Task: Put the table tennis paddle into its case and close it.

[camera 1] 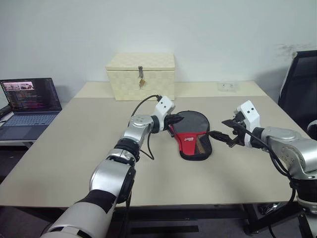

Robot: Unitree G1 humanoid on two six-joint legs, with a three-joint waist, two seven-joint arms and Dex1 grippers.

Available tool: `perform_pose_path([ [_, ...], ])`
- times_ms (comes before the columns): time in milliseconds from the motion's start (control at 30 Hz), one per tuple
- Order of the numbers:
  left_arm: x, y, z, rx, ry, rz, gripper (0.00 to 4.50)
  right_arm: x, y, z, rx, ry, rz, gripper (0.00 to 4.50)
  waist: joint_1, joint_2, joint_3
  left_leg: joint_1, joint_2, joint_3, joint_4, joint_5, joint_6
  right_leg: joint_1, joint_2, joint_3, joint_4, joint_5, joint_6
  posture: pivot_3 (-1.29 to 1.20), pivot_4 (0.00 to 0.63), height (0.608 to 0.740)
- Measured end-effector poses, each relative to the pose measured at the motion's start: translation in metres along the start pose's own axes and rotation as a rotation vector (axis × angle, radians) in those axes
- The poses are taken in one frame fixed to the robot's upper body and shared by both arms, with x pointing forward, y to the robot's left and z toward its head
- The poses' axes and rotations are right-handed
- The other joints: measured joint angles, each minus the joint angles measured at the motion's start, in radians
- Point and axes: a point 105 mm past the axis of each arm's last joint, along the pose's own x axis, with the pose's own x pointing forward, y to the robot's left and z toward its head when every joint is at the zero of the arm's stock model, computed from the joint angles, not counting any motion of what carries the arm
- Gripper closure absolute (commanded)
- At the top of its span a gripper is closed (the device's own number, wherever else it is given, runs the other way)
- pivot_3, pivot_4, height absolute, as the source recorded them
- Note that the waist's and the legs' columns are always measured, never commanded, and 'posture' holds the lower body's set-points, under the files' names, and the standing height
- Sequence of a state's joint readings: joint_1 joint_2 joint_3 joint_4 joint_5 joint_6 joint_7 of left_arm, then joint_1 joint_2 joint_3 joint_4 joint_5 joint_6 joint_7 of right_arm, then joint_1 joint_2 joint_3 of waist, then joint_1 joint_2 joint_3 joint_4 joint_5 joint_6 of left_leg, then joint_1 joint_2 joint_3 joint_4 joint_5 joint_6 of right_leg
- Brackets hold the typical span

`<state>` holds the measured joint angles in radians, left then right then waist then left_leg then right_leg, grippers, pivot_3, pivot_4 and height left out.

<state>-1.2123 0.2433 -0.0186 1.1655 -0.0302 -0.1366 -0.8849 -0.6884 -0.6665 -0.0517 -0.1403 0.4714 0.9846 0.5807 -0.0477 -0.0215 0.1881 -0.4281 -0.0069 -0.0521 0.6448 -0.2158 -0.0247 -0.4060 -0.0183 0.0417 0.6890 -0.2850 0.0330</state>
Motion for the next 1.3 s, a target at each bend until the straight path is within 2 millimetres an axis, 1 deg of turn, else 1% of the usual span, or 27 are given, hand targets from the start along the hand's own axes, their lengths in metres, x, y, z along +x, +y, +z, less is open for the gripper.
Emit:
perform_pose_path([
  [33,-0.010,0.004,-0.005,-0.018,-0.012,0.005,4.48,0.006,-0.003,-0.003,0.020,0.008,-0.012,0.00,-0.002,0.000,0.000,0.000,0.000,0.000,0.000,0.000,0.000,0.000,0.000,0.000,0.000,0.000,0.000,0.00,0.150,0.740],
  [67,-0.026,0.009,-0.011,-0.040,-0.028,0.006,4.48,0.015,-0.006,-0.006,0.046,0.018,-0.021,0.00,-0.011,0.000,0.000,0.002,0.001,0.001,-0.001,0.000,0.000,0.000,0.000,0.002,0.001,0.000,0.000,0.00,0.150,0.740],
  [100,-0.038,0.011,-0.016,-0.057,-0.033,0.002,4.48,0.020,-0.011,-0.012,0.057,0.036,-0.042,0.00,-0.013,0.000,0.000,0.002,0.001,0.001,-0.001,0.000,0.000,0.000,0.000,0.002,0.002,0.000,-0.001,0.00,0.150,0.740],
  [133,-0.056,0.012,-0.022,-0.068,-0.035,-0.007,4.48,0.029,-0.016,-0.020,0.058,0.062,-0.069,0.00,-0.016,0.000,0.000,0.003,0.001,0.001,0.000,0.000,0.000,0.000,0.000,0.003,0.003,0.000,-0.001,0.00,0.150,0.740],
  [233,-0.097,0.010,-0.035,-0.103,-0.005,-0.023,4.48,0.044,-0.031,-0.044,0.057,0.133,-0.134,0.00,-0.011,0.001,0.000,0.003,0.001,0.000,0.000,0.000,0.000,-0.001,0.000,0.002,0.004,-0.001,-0.002,0.00,0.150,0.740],
  [267,-0.104,0.009,-0.034,-0.111,-0.003,-0.024,4.48,0.046,-0.034,-0.050,0.064,0.144,-0.148,0.00,-0.008,0.001,0.000,0.003,0.001,0.000,0.000,0.000,0.000,-0.001,0.000,0.001,0.004,-0.001,-0.002,0.00,0.150,0.740],
  [333,-0.122,0.009,-0.028,-0.094,0.005,-0.009,4.48,0.060,-0.038,-0.053,0.100,0.144,-0.162,0.00,-0.006,0.001,0.000,0.003,0.000,0.000,0.000,0.000,0.000,0.000,-0.001,0.001,0.005,-0.001,-0.001,0.00,0.150,0.740],
  [400,-0.134,0.010,-0.020,-0.075,0.011,0.016,4.48,0.069,-0.041,-0.055,0.140,0.139,-0.180,0.00,-0.002,0.001,0.000,0.003,0.000,-0.001,0.001,0.000,0.000,0.000,-0.001,0.001,0.006,-0.001,-0.001,0.00,0.150,0.740],
  [467,-0.139,0.010,-0.014,-0.069,0.006,0.037,4.48,0.074,-0.045,-0.057,0.171,0.138,-0.197,0.00,0.008,0.001,0.000,0.003,0.000,-0.001,0.001,0.000,0.000,0.000,-0.001,0.000,0.006,-0.001,-0.001,0.00,0.150,0.740],
  [567,-0.146,0.004,-0.017,-0.079,0.025,0.051,4.48,0.080,-0.050,-0.063,0.237,0.149,-0.217,0.00,0.007,0.001,0.000,0.004,0.000,0.000,0.001,0.000,0.000,0.000,-0.001,0.001,0.007,-0.001,-0.001,0.00,0.150,0.740],
  [667,-0.148,-0.001,-0.021,-0.089,0.041,0.062,4.48,0.083,-0.049,-0.075,0.259,0.181,-0.213,0.00,0.007,0.001,0.000,0.004,0.000,-0.001,0.001,0.000,0.000,0.000,-0.001,0.000,0.007,-0.001,-0.002,0.00,0.150,0.740],
  [767,-0.147,-0.002,-0.016,-0.088,0.031,0.071,4.48,0.084,-0.048,-0.077,0.256,0.191,-0.193,0.00,0.006,0.001,0.000,0.004,0.000,0.000,0.001,0.000,0.000,0.000,-0.001,0.001,0.007,-0.001,-0.002,0.00,0.150,0.740],
  [833,-0.147,-0.002,-0.014,-0.079,0.026,0.077,4.48,0.086,-0.043,-0.077,0.243,0.199,-0.165,0.00,0.005,0.001,0.000,0.005,0.001,0.000,0.001,0.000,0.000,0.001,-0.001,0.001,0.007,-0.001,-0.002,0.00,0.150,0.740],
  [1000,-0.148,-0.002,-0.016,-0.092,0.034,0.086,4.48,0.097,-0.026,-0.075,0.229,0.202,-0.100,0.00,-0.009,0.000,0.000,0.007,0.001,0.001,0.001,0.000,0.000,0.001,-0.001,0.002,0.009,-0.001,-0.002,0.00,0.150,0.740],
  [1100,-0.148,-0.002,-0.016,-0.094,0.032,0.093,4.50,0.107,-0.013,-0.071,0.206,0.204,-0.070,0.55,-0.022,0.000,0.000,0.009,0.002,0.002,0.000,0.000,0.000,0.002,-0.001,0.004,0.009,-0.001,-0.002,0.00,0.150,0.740],
  [1233,-0.148,-0.002,-0.016,-0.095,0.031,0.093,4.50,0.116,-0.005,-0.069,0.207,0.207,-0.048,1.84,-0.035,0.000,0.000,0.010,0.002,0.002,0.000,0.000,0.000,0.003,-0.001,0.004,0.009,-0.001,-0.002,0.00,0.150,0.740],
  [1300,-0.148,-0.002,-0.016,-0.094,0.032,0.093,4.50,0.118,-0.001,-0.069,0.211,0.211,-0.037,2.58,-0.037,0.000,0.000,0.011,0.002,0.002,0.000,0.000,0.000,0.003,-0.001,0.004,0.010,-0.001,-0.002,0.00,0.150,0.740],
])
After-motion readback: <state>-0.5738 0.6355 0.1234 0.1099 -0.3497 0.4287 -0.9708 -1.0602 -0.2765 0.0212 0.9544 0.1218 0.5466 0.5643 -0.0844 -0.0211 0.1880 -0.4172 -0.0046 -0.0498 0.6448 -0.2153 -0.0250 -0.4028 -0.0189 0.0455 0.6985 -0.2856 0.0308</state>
